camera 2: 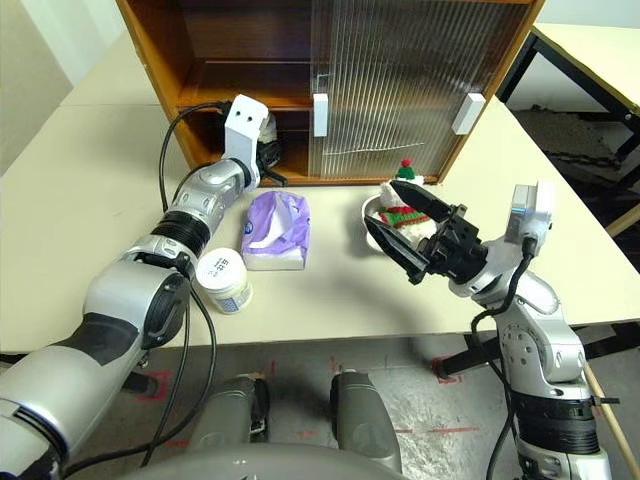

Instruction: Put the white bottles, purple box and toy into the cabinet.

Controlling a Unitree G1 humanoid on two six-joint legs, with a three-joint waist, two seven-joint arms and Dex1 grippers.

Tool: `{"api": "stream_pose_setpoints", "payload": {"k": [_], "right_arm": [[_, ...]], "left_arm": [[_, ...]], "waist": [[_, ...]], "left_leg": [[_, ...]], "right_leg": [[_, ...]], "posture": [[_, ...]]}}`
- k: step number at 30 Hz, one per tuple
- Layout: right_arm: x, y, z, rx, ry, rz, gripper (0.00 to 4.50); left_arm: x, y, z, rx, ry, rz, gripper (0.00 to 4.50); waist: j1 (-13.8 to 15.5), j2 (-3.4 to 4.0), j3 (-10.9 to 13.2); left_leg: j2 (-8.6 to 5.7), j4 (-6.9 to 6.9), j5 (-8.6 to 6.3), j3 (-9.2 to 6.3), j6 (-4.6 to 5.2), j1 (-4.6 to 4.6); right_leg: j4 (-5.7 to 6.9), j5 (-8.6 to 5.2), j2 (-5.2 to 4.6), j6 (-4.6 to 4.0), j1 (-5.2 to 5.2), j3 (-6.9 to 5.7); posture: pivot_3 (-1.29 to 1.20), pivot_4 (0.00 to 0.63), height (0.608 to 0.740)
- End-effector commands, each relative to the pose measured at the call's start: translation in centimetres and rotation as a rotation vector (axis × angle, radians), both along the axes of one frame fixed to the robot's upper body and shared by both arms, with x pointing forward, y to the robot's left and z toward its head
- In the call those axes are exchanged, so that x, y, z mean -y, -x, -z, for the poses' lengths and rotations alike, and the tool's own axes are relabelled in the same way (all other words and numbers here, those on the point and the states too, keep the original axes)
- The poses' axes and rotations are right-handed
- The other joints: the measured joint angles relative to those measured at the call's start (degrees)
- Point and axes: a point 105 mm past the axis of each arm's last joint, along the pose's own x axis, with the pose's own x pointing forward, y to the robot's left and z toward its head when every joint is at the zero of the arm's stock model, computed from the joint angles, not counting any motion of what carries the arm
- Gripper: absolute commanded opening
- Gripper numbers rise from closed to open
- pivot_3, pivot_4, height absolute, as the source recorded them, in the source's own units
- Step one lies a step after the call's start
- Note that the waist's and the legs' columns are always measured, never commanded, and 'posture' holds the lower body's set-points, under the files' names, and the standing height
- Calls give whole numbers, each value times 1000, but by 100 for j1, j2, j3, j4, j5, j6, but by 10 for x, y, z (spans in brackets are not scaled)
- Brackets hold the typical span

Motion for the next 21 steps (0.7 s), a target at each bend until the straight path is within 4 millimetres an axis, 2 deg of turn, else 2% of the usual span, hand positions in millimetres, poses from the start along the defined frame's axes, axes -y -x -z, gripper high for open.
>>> {"api": "stream_pose_setpoints", "payload": {"k": [1, 7, 16, 21], "right_arm": [[4, 2, -4, 25, 10, 14, 4500], [2, 1, -3, 21, 6, 10, 4500], [3, 0, -3, 19, 10, -1, 4500], [3, -1, -4, 18, 15, -8, 4500]], "left_arm": [[2, 1, 0, -2, -2, 21, 9], [-14, 1, -2, 15, 103, -43, 9], [-19, 9, -6, -65, 517, -154, 9], [-30, 8, -8, -69, 635, -240, 9]], "waist": [[12, 0, 0], [14, 0, 0], [35, 0, 0], [45, 0, 0]], "left_leg": [[0, 0, 0, -1, 0, -1], [-1, 5, 0, 1, 0, 0], [-2, 6, 0, -1, 0, 4], [-2, 7, 0, -1, 1, 5]], "right_leg": [[0, 0, 0, 0, -1, 0], [0, 4, -3, 4, 2, 5], [5, 3, -5, 3, 5, 7], [6, 3, -4, 3, 7, 7]], "posture": [[-50, 42, 740], [-40, 50, 740], [-23, 62, 740], [-21, 66, 740]]}}
